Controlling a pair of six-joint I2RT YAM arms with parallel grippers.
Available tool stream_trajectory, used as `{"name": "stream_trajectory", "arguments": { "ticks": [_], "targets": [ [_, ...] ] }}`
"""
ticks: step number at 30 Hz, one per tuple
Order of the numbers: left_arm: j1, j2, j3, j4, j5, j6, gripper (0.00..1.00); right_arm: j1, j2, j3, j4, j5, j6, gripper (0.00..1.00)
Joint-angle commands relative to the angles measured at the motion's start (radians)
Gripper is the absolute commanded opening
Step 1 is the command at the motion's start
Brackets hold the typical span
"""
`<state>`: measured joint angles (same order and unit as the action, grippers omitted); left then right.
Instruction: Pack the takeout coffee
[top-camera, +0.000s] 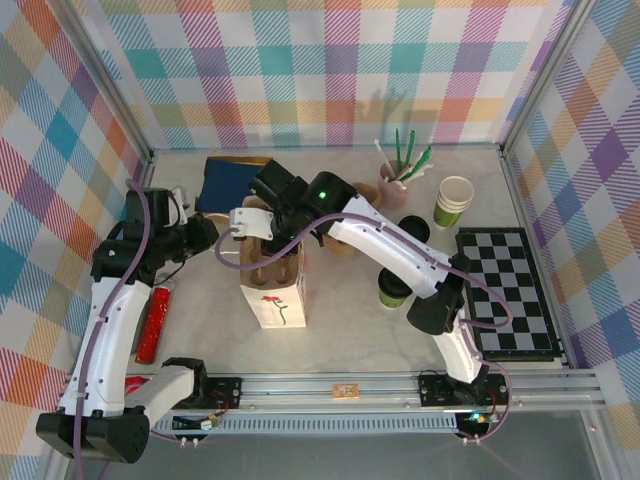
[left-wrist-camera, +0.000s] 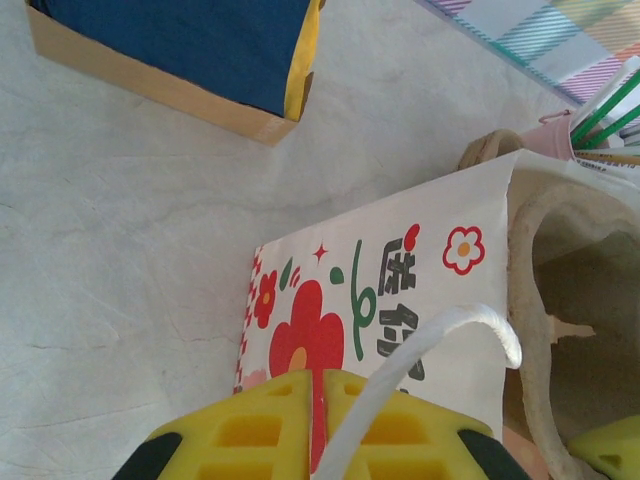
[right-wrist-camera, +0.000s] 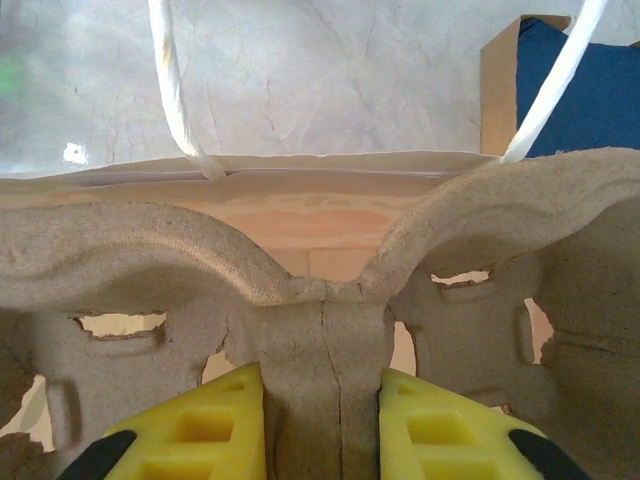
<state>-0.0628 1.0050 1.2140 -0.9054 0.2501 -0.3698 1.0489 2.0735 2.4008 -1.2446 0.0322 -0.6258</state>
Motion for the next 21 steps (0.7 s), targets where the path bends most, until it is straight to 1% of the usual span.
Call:
{"name": "stream_trajectory", "arguments": {
  "ticks": [1, 11, 21],
  "targets": [
    [0.014, -0.001, -0.008, 0.020, 0.002, -0.003, 0.12, 0.009, -0.035, -0.008, -0.031, -0.046, 0.018, 0.11],
    [0.014, -0.002, -0.002, 0.017, -0.003, -0.007, 0.12, 0.009, -0.059, -0.027, -0.049, -0.084, 0.028, 0.12],
    [0.013, -0.016, 0.005, 0.010, 0.006, -0.009, 0.12, 0.005, -0.052, -0.098, -0.027, -0.046, 0.029, 0.12]
  ]
}}
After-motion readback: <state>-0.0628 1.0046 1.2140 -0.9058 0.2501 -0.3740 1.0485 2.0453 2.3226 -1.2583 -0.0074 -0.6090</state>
